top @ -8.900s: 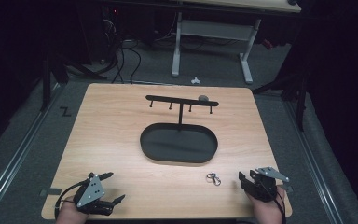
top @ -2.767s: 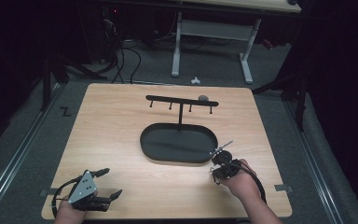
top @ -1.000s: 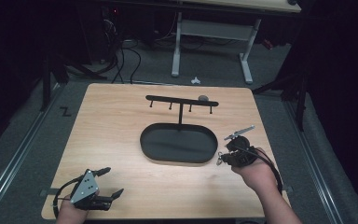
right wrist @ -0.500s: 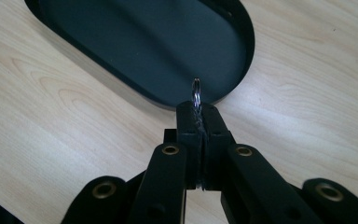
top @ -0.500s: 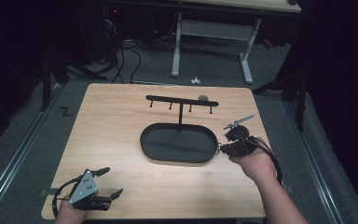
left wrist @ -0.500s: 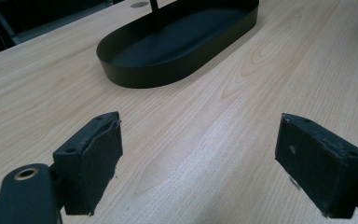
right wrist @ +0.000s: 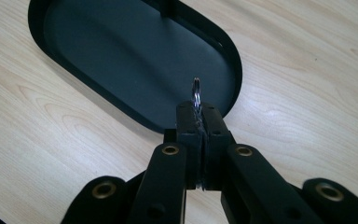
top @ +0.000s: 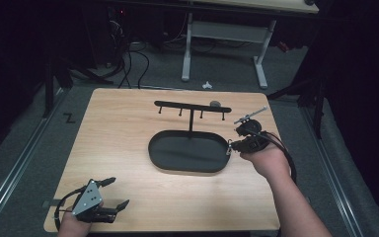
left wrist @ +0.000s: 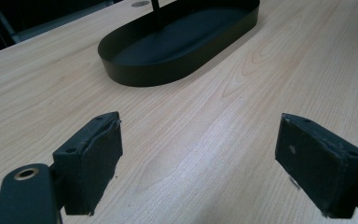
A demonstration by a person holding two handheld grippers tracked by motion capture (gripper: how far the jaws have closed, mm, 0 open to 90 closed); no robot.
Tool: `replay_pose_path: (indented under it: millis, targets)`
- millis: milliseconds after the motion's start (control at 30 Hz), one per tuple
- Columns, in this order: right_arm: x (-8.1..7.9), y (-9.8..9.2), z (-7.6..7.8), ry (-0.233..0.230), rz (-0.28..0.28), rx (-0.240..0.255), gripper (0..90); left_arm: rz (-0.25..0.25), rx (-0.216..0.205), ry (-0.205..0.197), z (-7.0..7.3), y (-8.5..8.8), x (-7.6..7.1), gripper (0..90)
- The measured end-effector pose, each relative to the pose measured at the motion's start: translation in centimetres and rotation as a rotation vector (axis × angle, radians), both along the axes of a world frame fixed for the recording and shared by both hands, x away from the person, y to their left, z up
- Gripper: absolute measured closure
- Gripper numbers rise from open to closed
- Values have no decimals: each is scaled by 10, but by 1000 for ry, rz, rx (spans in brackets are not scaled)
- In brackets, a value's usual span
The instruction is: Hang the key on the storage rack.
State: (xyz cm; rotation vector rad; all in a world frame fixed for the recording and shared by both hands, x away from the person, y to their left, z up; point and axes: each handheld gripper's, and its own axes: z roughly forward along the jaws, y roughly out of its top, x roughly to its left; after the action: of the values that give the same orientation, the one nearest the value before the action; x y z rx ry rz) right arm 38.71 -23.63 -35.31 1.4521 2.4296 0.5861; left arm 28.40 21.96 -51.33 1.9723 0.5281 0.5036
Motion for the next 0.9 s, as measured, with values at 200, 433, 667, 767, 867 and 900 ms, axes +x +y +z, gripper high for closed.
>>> replay_pose_path:
  millis: [200,433,667,767,867,900]
  targets:
    - [6,4,10,-12,2,-4,888,-1,0,0,0,0,0,153]
    - [12,6,19,-15,-9,8,888,-4,4,2,0,0,0,153]
    - [20,9,25,-11,-10,5,888,-7,8,3,0,0,0,153]
    - [22,11,28,-16,-10,6,888,-7,6,4,0,0,0,153]
    - [23,12,31,-21,-12,9,888,-8,8,6,0,0,0,153]
    - [24,13,33,-24,-9,11,888,-7,7,4,0,0,0,153]
